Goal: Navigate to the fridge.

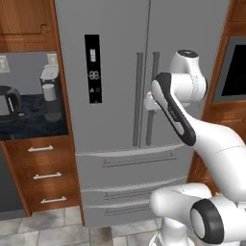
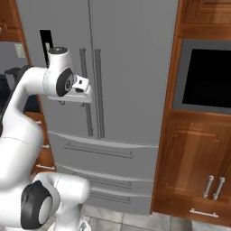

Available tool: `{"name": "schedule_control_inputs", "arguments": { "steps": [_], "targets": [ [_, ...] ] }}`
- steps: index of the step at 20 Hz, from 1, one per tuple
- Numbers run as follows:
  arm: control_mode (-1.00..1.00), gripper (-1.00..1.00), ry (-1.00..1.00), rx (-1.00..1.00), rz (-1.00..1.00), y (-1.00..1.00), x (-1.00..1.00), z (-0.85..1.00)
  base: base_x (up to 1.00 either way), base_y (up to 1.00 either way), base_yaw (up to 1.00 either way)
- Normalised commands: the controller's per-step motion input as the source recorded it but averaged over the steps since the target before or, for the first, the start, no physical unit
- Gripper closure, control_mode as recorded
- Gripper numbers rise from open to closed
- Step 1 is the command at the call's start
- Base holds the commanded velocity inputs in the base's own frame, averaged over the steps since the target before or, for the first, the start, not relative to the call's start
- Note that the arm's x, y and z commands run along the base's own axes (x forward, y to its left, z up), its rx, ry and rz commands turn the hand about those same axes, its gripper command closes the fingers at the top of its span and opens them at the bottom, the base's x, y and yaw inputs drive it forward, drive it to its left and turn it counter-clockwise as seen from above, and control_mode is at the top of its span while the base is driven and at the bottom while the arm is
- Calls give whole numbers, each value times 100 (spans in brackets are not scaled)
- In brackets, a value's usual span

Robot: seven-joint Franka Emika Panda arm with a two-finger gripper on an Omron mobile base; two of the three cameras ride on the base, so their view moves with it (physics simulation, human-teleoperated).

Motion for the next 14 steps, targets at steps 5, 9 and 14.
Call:
{"name": "schedule_control_inputs", "arguments": {
  "steps": [5,9,14],
  "targets": [
    [100,-100,0,0,0,0,0,0,85,-1,0],
    [100,-100,0,0,0,0,0,0,43,-2,0],
    [100,-100,0,0,0,0,0,0,24,0,0]
  ]
}}
